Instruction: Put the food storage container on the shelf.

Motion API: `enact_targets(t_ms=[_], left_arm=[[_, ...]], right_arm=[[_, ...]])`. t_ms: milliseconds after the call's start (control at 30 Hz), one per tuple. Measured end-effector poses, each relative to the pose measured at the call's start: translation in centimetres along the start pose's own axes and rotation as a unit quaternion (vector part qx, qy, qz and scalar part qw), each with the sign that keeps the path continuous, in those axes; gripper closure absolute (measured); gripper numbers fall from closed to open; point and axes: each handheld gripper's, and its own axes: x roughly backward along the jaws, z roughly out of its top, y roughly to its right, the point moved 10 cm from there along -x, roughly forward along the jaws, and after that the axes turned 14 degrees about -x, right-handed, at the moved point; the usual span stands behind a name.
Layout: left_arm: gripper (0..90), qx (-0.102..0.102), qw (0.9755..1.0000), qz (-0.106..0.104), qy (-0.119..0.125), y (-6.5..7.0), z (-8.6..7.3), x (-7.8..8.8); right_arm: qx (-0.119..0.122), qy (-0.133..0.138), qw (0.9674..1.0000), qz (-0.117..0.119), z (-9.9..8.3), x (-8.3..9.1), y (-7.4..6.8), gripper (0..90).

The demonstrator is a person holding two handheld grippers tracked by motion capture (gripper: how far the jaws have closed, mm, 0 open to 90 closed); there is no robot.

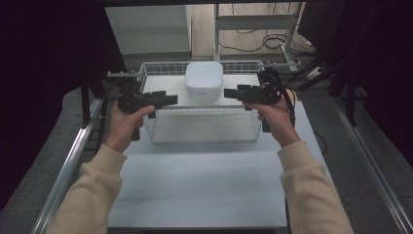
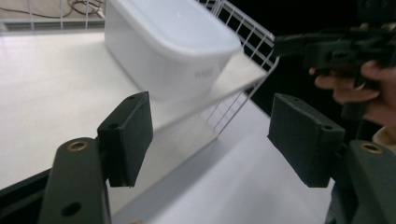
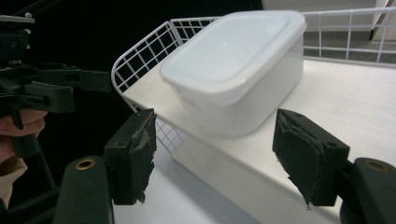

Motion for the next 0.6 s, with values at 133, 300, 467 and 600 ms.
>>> enact_targets(t_ms=[133,300,467,600], left_arm=[[29.0,-0.018,0.9998,0.004,0.002,1.2,-2.1,1.3],[29.2,-0.037,0.9989,0.025,-0.010,1.9,-6.9,2.8],[28.8,-0.029,0.9986,0.038,-0.022,2.0,-11.0,3.1],[28.2,-0.028,0.9965,0.057,-0.055,1.5,-14.5,2.6]], right_arm=[[0.022,0.012,0.9997,0.001,-2.1,1.6,-0.2,29.9],[0.058,0.028,0.9979,-0.010,-6.9,4.2,0.8,28.0],[0.083,0.028,0.9957,-0.031,-10.7,5.5,2.5,27.1],[0.084,0.023,0.9953,-0.042,-13.7,6.0,4.3,26.0]])
